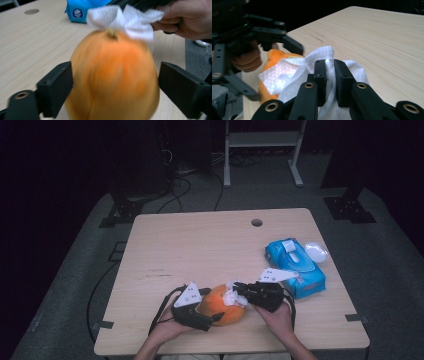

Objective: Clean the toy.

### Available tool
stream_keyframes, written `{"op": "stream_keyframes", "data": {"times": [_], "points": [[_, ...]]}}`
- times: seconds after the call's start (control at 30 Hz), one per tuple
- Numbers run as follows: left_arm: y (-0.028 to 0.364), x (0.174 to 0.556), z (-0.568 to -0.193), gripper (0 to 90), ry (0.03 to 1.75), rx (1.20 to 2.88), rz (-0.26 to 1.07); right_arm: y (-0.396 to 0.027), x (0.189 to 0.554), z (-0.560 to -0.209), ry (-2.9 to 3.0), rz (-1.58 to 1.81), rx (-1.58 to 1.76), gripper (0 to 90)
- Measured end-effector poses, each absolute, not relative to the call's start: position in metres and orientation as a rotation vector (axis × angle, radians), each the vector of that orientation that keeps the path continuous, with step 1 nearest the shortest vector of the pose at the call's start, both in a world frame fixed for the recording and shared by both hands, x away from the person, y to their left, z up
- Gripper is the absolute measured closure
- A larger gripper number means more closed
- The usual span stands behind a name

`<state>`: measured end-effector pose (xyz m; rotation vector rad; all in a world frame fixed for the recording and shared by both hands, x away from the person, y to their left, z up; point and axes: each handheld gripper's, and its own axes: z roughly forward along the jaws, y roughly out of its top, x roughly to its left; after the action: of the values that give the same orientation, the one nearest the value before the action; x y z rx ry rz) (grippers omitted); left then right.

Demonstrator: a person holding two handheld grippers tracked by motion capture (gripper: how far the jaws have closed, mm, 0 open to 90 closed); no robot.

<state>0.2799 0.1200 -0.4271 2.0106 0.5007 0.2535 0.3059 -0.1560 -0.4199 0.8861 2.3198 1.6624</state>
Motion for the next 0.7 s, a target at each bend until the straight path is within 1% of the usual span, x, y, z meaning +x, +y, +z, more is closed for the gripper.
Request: {"op": "stream_keyframes", "data": {"times": [0.07, 0.2, 0.3, 0.4, 0.47, 0.6, 0.7], "points": [[0.12, 0.282, -0.43, 15.6, 0.507, 2.007, 0.231, -0.158, 0.307, -0.42, 2.314, 1.665, 0.897, 80.3], [0.117, 0.278, -0.427, 31.2, 0.484, 2.026, 0.279, -0.15, 0.301, -0.415, 2.307, 1.667, 0.862, 80.4], [0.113, 0.275, -0.424, 37.0, 0.477, 2.024, 0.313, -0.142, 0.29, -0.406, 2.306, 1.727, 0.775, 80.4], [0.111, 0.274, -0.422, 40.6, 0.473, 2.028, 0.331, -0.135, 0.284, -0.402, 2.315, 1.7, 0.712, 80.4], [0.113, 0.274, -0.422, 42.4, 0.483, 2.015, 0.322, -0.139, 0.288, -0.405, 2.316, 1.699, 0.744, 80.4], [0.113, 0.275, -0.422, 43.6, 0.49, 2.0, 0.307, -0.154, 0.3, -0.41, 2.291, 1.67, 0.846, 80.4], [0.111, 0.274, -0.42, 44.5, 0.485, 1.993, 0.309, -0.155, 0.297, -0.407, 2.275, 1.694, 0.848, 80.4]]}}
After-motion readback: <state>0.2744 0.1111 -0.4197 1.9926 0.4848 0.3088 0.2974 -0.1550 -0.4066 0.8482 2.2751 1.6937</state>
